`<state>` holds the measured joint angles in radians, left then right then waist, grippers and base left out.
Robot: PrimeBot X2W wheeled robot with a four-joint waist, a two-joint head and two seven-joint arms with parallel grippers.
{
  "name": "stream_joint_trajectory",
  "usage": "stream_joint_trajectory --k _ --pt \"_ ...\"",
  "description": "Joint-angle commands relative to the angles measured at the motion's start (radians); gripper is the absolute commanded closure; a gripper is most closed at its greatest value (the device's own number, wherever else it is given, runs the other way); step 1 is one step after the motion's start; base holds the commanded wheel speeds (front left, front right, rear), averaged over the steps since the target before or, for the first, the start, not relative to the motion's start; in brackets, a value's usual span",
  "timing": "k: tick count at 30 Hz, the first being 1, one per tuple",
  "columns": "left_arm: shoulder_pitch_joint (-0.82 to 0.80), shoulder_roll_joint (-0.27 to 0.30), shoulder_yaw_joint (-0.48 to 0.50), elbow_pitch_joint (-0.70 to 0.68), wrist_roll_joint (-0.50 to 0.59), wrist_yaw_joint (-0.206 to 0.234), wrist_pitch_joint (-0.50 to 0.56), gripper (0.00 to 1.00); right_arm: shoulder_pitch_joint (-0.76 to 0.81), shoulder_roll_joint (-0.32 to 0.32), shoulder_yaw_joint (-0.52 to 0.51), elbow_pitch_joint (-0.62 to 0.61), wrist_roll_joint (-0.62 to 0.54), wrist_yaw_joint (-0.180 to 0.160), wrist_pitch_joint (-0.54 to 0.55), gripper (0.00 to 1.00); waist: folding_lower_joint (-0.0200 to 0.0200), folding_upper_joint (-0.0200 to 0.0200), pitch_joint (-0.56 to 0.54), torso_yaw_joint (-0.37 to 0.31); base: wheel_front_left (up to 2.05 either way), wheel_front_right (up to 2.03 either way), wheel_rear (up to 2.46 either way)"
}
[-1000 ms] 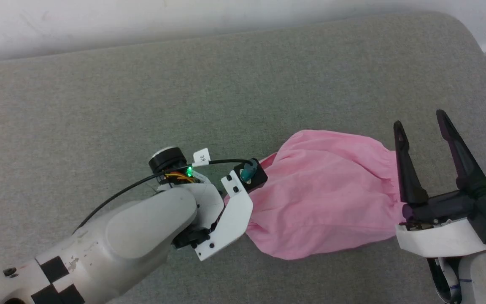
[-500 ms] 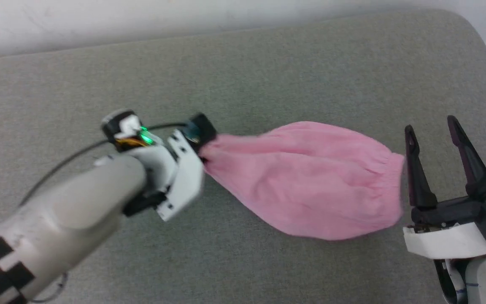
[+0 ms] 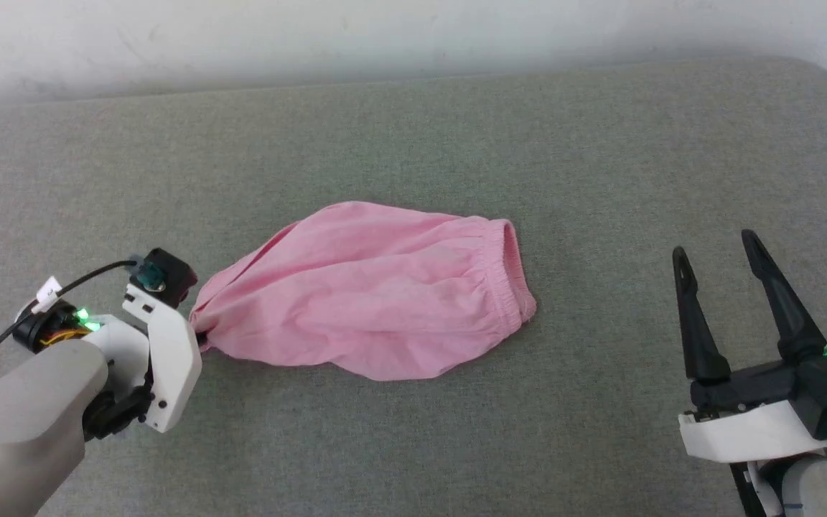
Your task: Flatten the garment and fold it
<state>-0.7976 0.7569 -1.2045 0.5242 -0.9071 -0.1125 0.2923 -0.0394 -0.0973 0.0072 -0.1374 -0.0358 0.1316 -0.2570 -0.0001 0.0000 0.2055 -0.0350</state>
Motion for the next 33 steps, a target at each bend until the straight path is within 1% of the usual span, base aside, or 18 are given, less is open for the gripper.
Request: stream_joint_trajectory --k 1,2,3,4,10,12,15,17,19,23,24,28,31,33 --pt "0.059 -0.001 -0.017 0.007 -0.029 -0.003 0.021 1.00 0.021 -0.004 -0.006 0.010 -0.004 -0.001 -0.005 0.00 0.0001 0.0000 -0.008 0.008 0.00 0.00 0.00" --pt "0.073 0.000 -0.016 0.002 -0.044 -0.005 0.021 1.00 0.029 -0.003 -0.011 0.014 -0.003 -0.001 -0.005 0.00 0.0001 0.0000 -0.014 0.014 0.00 0.00 0.00" --pt "0.080 0.001 -0.009 -0.004 -0.055 -0.004 0.012 0.75 0.035 -0.003 -0.016 0.015 -0.003 -0.001 -0.005 0.00 0.0001 0.0000 -0.018 0.020 0.00 0.00 0.00" --pt "0.076 0.004 -0.002 -0.010 -0.052 0.003 -0.005 0.00 0.041 -0.002 -0.021 0.017 -0.003 -0.001 -0.005 0.00 0.0001 0.0000 -0.023 0.026 0.00 0.00 0.00" --pt "-0.015 0.043 0.048 -0.094 -0.016 0.036 -0.057 0.00 0.049 -0.002 -0.011 0.028 -0.009 -0.001 -0.005 0.00 0.0001 0.0000 -0.053 0.045 0.00 0.00 0.00" --pt "-0.057 0.053 0.064 -0.133 -0.004 0.046 -0.053 0.00 0.047 -0.002 -0.010 0.027 -0.009 -0.001 -0.005 0.00 0.0001 0.0000 -0.055 0.047 0.00 0.00 0.00" --pt "-0.128 0.053 0.077 -0.175 0.023 0.057 -0.029 0.00 0.044 -0.001 -0.005 0.023 -0.009 -0.001 -0.005 0.00 0.0001 0.0000 -0.047 0.045 0.00 0.00 0.00" --pt "-0.179 0.043 0.071 -0.184 0.050 0.055 0.002 0.00 0.036 -0.003 0.000 0.019 -0.010 -0.001 -0.005 0.00 0.0001 0.0000 -0.032 0.040 0.00 0.00 0.00" --pt "-0.219 0.021 0.063 -0.172 0.051 0.044 0.053 0.00 0.026 -0.004 0.006 0.017 -0.010 -0.001 -0.005 0.00 0.0001 0.0000 -0.015 0.031 0.00 0.00 0.00" --pt "-0.284 -0.028 0.030 -0.099 0.055 0.021 0.161 0.00 -0.004 -0.003 0.020 0.015 -0.015 -0.001 -0.005 0.00 0.0001 0.0000 0.026 0.001 0.00 0.00 0.00" --pt "-0.284 -0.028 0.030 -0.099 0.055 0.021 0.161 0.00 -0.004 -0.003 0.020 0.015 -0.015 -0.001 -0.005 0.00 0.0001 0.0000 0.026 0.001 0.00 0.00 0.00" --pt "-0.309 -0.062 -0.010 -0.038 0.035 -0.003 0.269 0.00 -0.028 0.000 0.021 0.014 -0.018 -0.001 -0.005 0.00 0.0001 0.0000 0.064 -0.032 0.00 0.00 0.00" --pt "-0.324 -0.069 -0.040 0.001 0.068 -0.012 0.314 0.00 -0.047 0.003 0.022 0.011 -0.019 -0.001 -0.005 0.00 0.0001 0.0000 0.096 -0.054 0.00 0.00 0.00" --pt "-0.323 -0.077 -0.050 0.031 0.083 -0.015 0.323 0.00 -0.061 0.005 0.023 0.010 -0.019 -0.001 -0.005 0.00 0.0001 0.0000 0.114 -0.066 0.00 0.00 0.00"
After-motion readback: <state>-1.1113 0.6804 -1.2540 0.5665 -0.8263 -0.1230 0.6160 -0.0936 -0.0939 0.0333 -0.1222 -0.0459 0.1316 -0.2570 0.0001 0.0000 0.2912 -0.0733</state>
